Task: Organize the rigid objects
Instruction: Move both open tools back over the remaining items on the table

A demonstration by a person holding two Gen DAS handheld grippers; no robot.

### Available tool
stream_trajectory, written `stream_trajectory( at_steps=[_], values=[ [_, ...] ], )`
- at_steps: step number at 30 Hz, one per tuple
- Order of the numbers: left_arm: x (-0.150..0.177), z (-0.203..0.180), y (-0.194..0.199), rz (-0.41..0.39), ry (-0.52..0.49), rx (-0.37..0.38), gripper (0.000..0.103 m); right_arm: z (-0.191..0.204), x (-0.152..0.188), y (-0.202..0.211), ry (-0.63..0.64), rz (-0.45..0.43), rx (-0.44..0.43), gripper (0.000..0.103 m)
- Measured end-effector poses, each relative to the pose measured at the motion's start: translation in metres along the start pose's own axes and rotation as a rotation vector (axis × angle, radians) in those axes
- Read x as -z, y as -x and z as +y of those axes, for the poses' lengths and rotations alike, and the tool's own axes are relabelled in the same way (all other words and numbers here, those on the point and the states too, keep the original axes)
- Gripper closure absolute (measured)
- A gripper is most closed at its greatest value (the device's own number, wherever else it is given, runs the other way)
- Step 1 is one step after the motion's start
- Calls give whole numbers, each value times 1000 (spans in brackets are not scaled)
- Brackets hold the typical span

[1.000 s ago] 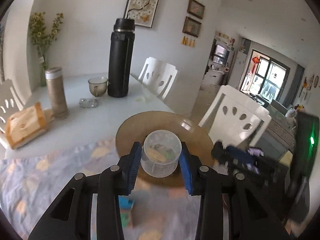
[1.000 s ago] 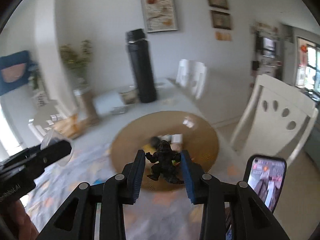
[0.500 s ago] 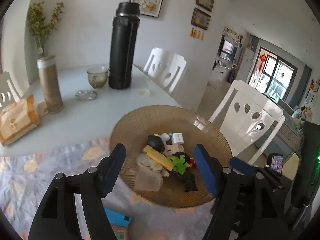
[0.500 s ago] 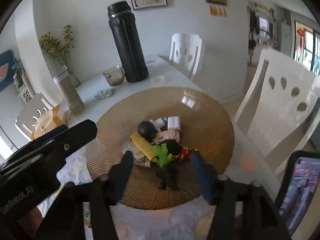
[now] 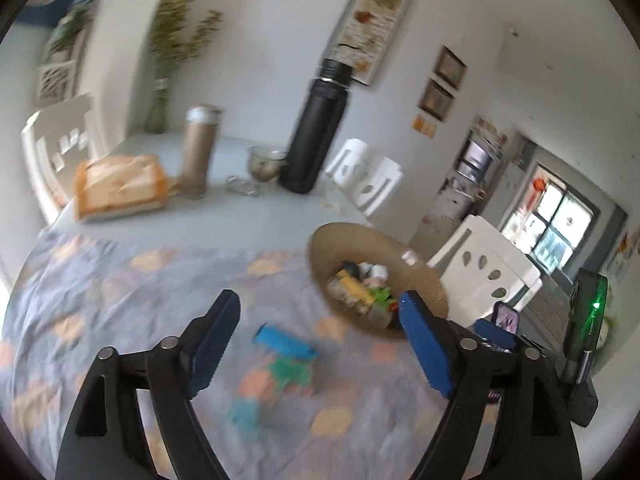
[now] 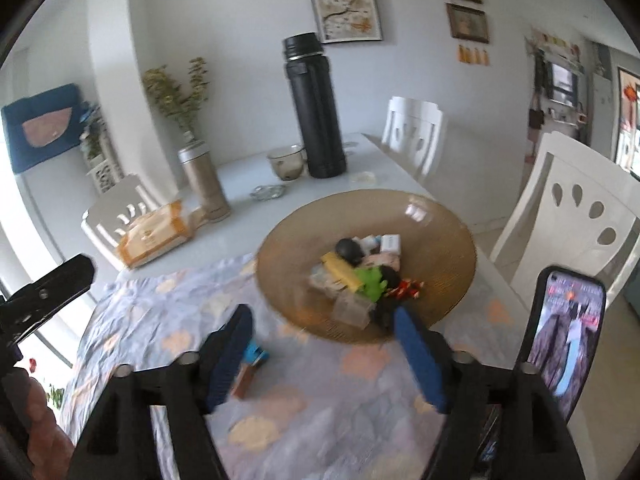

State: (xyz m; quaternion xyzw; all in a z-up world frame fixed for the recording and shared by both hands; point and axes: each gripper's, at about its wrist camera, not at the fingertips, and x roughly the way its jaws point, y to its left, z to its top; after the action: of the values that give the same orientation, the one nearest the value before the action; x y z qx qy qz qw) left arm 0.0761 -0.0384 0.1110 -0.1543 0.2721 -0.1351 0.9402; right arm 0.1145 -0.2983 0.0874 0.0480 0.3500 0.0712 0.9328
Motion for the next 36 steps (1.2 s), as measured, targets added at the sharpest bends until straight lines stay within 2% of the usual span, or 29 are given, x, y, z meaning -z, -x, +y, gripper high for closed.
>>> stream_trajectory(
  at_steps=[4, 7, 13, 14, 17, 18, 22, 26, 32, 36],
  values=[
    [42, 44, 5, 42, 60, -104, 20, 18, 32, -11, 56, 24, -23, 15],
    [73, 72, -11, 129, 86, -178, 20, 24, 55, -24, 92, 29, 2, 15],
    [101, 101, -29, 205, 133, -231, 20, 21, 80, -49, 107, 66, -42, 15],
    [101, 101, -29, 201, 134, -221, 20, 22, 83, -53, 114, 74, -42, 15],
    [107, 97, -33, 220, 110, -274, 20, 26, 90, -69, 138, 139, -26, 15],
    [108, 92, -36, 240, 78, -276, 20, 29, 90, -70, 154, 141, -29, 15],
    [111, 72, -34, 215, -34, -322, 20, 44, 96, -76, 233, 162, 24, 15],
    [115, 60, -36, 224, -114, -346, 20, 50, 99, -75, 275, 159, 43, 14],
    [115, 57, -34, 227, -131, -348, 20, 42, 97, -80, 233, 189, 31, 12],
    [114, 57, -34, 229, -132, -337, 20, 41, 96, -79, 227, 180, 35, 12]
  ],
)
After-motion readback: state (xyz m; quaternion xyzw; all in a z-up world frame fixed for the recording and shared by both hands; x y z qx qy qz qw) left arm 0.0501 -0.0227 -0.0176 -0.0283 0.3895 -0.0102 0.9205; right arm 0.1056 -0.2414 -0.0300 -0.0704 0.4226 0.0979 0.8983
